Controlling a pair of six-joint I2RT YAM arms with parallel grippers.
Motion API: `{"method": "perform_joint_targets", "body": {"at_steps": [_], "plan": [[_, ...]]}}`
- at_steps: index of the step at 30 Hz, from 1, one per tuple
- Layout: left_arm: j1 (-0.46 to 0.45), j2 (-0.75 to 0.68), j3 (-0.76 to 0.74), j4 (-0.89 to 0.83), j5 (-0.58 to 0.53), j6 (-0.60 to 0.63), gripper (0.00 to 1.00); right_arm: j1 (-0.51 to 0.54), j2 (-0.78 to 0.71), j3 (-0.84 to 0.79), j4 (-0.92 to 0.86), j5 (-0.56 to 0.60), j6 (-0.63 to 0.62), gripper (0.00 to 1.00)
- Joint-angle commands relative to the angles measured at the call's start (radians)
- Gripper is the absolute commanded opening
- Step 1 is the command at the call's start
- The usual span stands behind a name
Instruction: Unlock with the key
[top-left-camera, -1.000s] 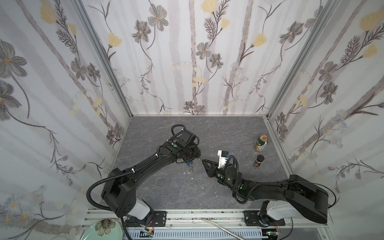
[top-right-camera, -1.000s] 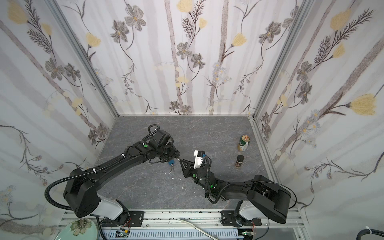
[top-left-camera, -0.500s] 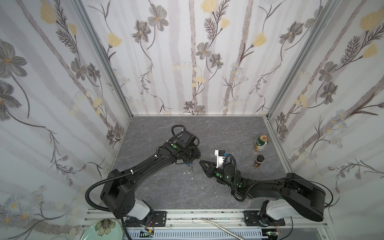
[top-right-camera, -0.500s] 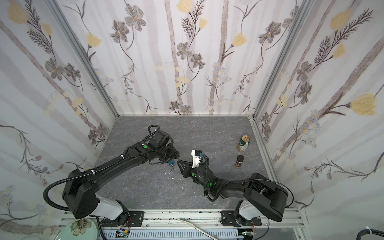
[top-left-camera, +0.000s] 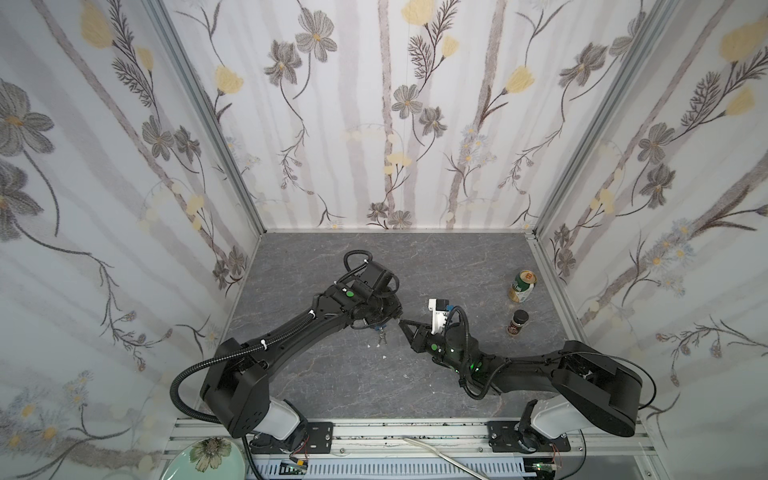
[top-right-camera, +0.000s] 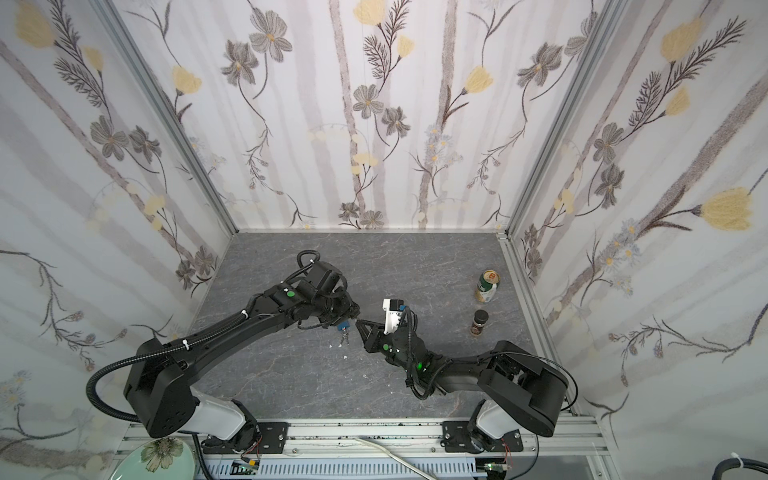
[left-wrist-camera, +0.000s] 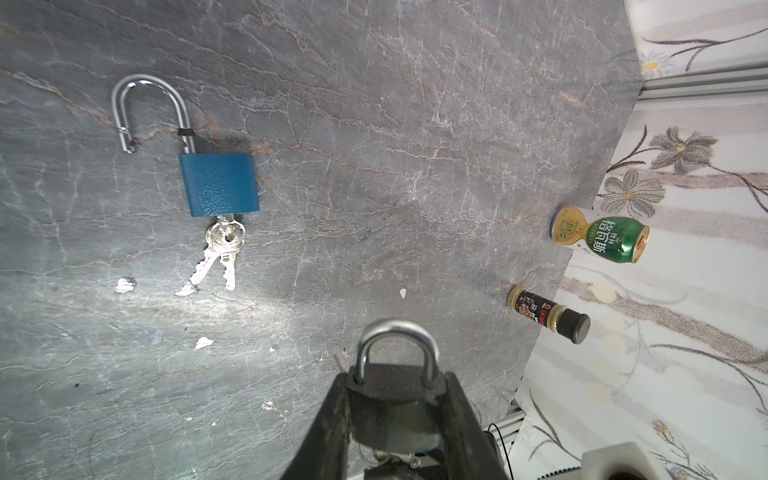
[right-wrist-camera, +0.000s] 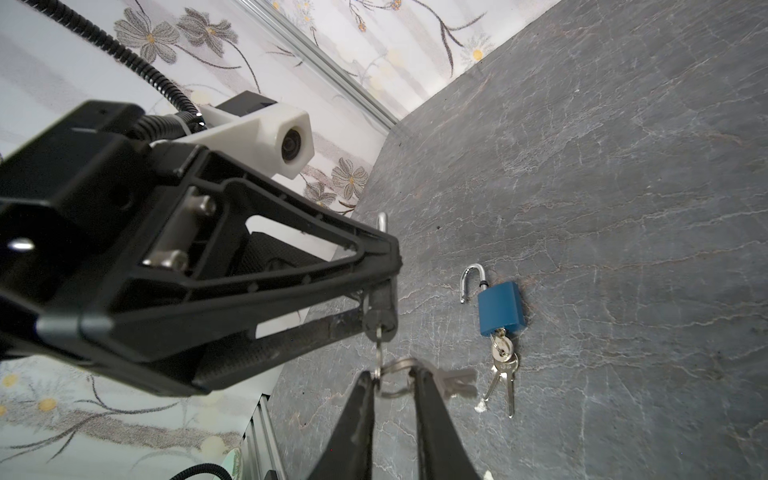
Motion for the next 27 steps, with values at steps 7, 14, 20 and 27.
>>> {"method": "perform_joint_targets", "body": {"at_steps": [7, 14, 20, 27], "plan": [[-0.006, -0.001, 0.003, 0.025, 0.012, -0.003, 0.11, -0.006, 0.003, 0.005, 0.047, -0.010, 0.010, 0.02], [-0.023, 0.012, 0.002, 0.042, 0.031, -0.006, 0.05, -0.013, 0.009, 0.034, 0.034, -0.024, -0.006, 0.00], [-0.030, 0.009, 0.002, 0.047, 0.039, -0.005, 0.04, -0.033, 0.004, 0.056, 0.011, -0.038, -0.014, 0.00], [-0.029, 0.003, -0.006, 0.048, 0.042, -0.002, 0.04, -0.041, -0.008, 0.052, -0.004, -0.052, -0.019, 0.00]]}}
